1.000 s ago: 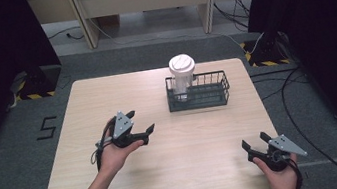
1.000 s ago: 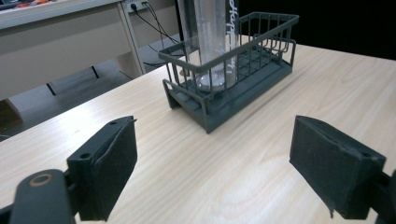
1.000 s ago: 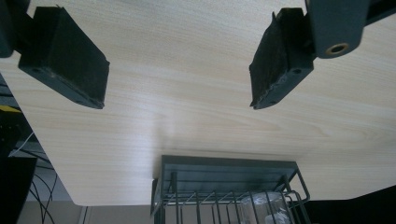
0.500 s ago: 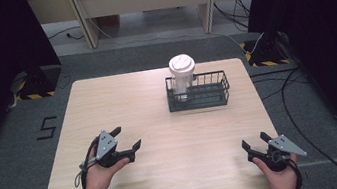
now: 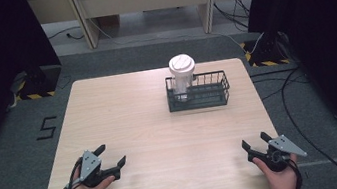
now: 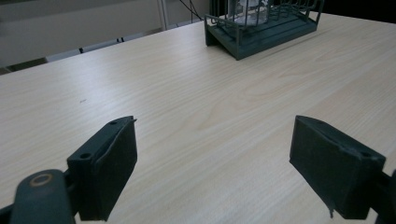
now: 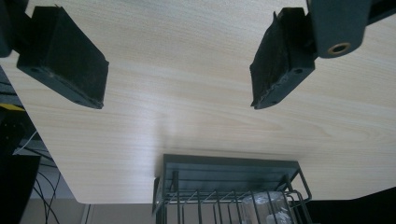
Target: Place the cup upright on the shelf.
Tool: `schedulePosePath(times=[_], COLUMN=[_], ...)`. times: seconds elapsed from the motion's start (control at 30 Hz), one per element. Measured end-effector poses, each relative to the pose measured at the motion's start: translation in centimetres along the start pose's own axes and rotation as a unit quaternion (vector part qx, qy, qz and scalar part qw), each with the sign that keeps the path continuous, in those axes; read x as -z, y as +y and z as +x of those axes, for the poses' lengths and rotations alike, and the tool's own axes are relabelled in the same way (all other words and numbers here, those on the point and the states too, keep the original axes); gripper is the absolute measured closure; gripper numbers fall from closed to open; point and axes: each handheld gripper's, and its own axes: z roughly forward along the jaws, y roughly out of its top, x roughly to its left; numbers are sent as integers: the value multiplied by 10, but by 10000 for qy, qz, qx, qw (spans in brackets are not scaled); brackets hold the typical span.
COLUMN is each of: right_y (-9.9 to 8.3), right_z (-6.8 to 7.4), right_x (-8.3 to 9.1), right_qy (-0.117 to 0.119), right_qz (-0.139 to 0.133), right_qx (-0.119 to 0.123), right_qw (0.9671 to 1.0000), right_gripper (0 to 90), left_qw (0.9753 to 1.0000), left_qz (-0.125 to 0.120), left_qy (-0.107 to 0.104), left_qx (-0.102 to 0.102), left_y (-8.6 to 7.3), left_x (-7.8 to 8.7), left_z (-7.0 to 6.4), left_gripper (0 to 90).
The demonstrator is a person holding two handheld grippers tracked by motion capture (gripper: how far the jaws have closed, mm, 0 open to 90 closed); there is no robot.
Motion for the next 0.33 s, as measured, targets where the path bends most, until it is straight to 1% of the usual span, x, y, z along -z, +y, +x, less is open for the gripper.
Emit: schedulePosePath(times=[0.07, 0.1, 0.23, 0.33], right_y=[0, 0, 0, 0], right_z=[0, 0, 0, 0], right_x=[0, 0, -1, 0], right_qy=[-5, -15, -23, -30], right_qz=[-8, -8, 4, -9], right_qx=[29, 22, 51, 33], right_qw=[10000, 10000, 10000, 10000], right_gripper=[195, 195, 192, 189], left_qw=[10000, 10000, 9997, 9988], left_qz=[26, 31, -31, -82], left_qy=[66, 56, 153, 349], left_qx=[50, 63, 188, 320], left_y=[-4, -5, -10, -13], left_x=[5, 7, 14, 18], left_z=[0, 0, 1, 1], left_gripper=[145, 146, 146, 146])
